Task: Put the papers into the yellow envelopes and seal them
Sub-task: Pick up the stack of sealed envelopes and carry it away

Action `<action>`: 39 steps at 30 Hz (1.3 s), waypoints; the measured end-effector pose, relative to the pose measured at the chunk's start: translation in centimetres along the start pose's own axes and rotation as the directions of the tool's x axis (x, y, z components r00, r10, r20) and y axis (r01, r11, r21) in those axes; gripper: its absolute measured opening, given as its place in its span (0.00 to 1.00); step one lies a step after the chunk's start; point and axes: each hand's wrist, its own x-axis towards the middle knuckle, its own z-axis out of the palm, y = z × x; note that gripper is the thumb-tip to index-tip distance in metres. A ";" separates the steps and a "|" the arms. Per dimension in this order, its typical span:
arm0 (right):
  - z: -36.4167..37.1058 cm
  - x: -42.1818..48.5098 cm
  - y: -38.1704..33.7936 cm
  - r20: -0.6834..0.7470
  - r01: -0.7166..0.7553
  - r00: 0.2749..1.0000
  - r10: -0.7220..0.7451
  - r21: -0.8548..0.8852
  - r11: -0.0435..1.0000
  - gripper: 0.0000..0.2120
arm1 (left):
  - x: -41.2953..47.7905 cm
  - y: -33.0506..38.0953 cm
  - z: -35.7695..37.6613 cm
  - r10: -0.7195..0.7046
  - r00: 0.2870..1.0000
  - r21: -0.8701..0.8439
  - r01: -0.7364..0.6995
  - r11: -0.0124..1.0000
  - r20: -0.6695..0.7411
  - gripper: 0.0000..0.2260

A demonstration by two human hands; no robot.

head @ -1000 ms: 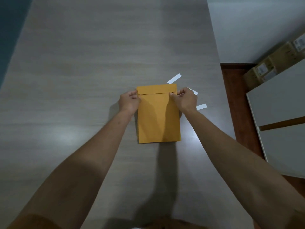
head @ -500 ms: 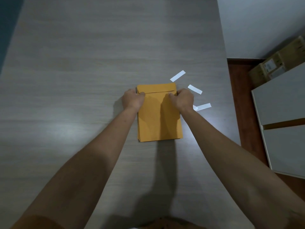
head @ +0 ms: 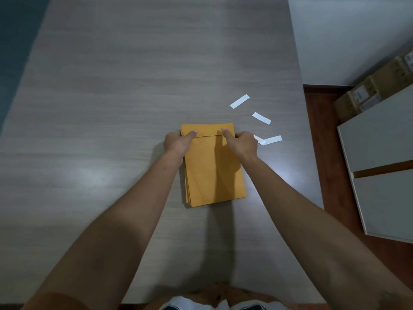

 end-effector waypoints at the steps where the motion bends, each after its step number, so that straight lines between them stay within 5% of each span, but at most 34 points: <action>1: -0.1 -0.7 0.1 -0.004 0.008 1.000 -0.008 0.016 1.000 0.28 | -0.5 -0.1 -0.2 0.002 1.000 -0.021 -0.002 1.000 0.010 0.11; 4: 0.1 -2.3 0.8 -0.001 0.036 0.999 -0.036 0.079 0.996 0.21 | -1.9 -0.9 -0.8 -0.006 0.998 -0.108 0.013 0.994 0.061 0.05; 9: 0.4 -5.2 1.3 -0.009 0.105 0.994 -0.105 0.176 0.979 0.19 | -4.5 -2.3 -2.4 0.046 0.991 -0.206 -0.019 0.978 0.127 0.14; 19: 0.5 -12.2 0.4 -0.107 0.364 0.931 -0.348 0.311 0.878 0.16 | -9.5 -2.2 -7.1 0.332 0.942 -0.212 -0.314 0.925 0.053 0.11; 27: 0.4 -17.0 0.4 -0.260 0.578 0.816 -0.517 0.311 0.755 0.12 | -12.7 -2.8 -10.7 0.543 0.830 -0.296 -0.492 0.819 0.122 0.06; 39: 1.3 -19.1 3.1 -0.175 0.524 0.852 -0.494 0.308 0.794 0.14 | -14.4 -5.5 -10.6 0.447 0.879 -0.344 -0.373 0.862 0.166 0.14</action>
